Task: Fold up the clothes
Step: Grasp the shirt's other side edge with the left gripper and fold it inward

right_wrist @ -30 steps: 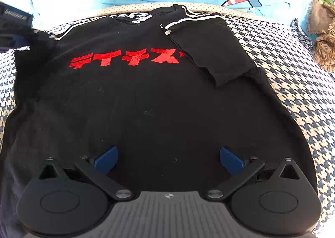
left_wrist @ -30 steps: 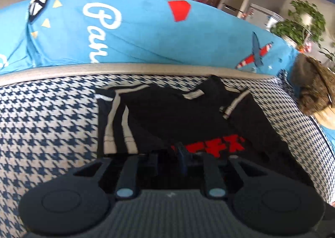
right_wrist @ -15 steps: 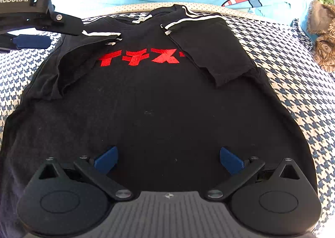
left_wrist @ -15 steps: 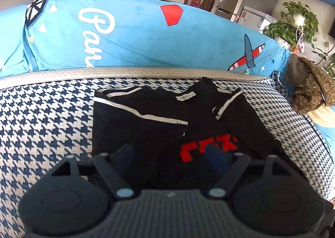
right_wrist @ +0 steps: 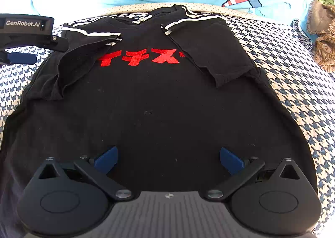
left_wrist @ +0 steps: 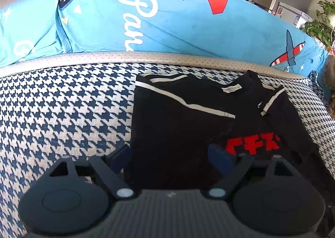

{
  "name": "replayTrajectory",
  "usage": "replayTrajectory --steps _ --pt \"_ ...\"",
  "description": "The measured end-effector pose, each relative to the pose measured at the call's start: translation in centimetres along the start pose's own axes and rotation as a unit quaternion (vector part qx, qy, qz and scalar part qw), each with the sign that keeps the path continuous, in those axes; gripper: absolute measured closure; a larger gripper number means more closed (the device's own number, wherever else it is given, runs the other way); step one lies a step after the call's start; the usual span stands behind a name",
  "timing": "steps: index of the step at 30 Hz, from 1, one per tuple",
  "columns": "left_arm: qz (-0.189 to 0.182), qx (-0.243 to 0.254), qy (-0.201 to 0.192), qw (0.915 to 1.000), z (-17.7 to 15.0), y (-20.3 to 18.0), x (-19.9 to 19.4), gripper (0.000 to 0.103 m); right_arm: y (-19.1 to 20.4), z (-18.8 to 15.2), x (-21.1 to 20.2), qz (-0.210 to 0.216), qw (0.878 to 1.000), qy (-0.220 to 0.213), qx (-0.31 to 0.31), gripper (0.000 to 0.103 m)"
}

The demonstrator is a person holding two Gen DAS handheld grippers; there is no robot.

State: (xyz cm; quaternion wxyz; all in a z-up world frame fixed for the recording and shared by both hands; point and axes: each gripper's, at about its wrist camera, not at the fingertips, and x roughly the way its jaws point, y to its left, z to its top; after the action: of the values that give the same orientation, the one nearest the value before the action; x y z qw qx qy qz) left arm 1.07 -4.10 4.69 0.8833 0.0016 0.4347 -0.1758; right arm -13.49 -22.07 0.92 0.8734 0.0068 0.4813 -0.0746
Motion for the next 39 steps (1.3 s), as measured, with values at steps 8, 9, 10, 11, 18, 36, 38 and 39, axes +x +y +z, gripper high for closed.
replayTrajectory --steps 8,9,10,11,18,36,38,39 --pt "0.029 0.025 0.036 0.9986 -1.1 -0.3 1.8 0.012 -0.1 0.1 0.0 0.002 1.000 0.000 -0.002 0.000" --pt "0.031 0.036 0.040 0.9980 -1.5 -0.6 2.0 0.012 -0.1 0.1 0.0 0.003 1.000 0.000 -0.002 0.000" --pt "0.033 0.047 0.045 0.9973 -1.8 -1.0 2.2 0.012 -0.1 0.1 0.0 0.003 1.000 0.001 -0.002 0.000" --pt "0.036 0.059 0.045 0.9966 -2.2 -1.5 2.3 0.012 -0.1 0.1 0.0 0.003 1.000 0.001 -0.002 0.000" --pt "0.020 0.095 0.035 0.9947 -3.0 -3.4 0.7 0.006 -0.2 0.2 0.1 0.006 1.000 -0.002 -0.006 0.000" --pt "0.023 0.080 0.029 0.9961 -5.1 -3.6 -3.6 0.000 -1.5 0.1 -1.5 0.037 0.997 -0.061 -0.007 0.000" --pt "0.027 0.086 0.027 0.9956 -5.4 -3.9 -3.7 0.000 -2.3 0.4 -2.3 0.041 0.996 -0.085 -0.003 0.000" --pt "0.031 0.089 0.026 0.9952 -5.5 -4.0 -3.7 0.000 -2.7 0.5 -2.6 0.043 0.994 -0.096 0.000 0.000"
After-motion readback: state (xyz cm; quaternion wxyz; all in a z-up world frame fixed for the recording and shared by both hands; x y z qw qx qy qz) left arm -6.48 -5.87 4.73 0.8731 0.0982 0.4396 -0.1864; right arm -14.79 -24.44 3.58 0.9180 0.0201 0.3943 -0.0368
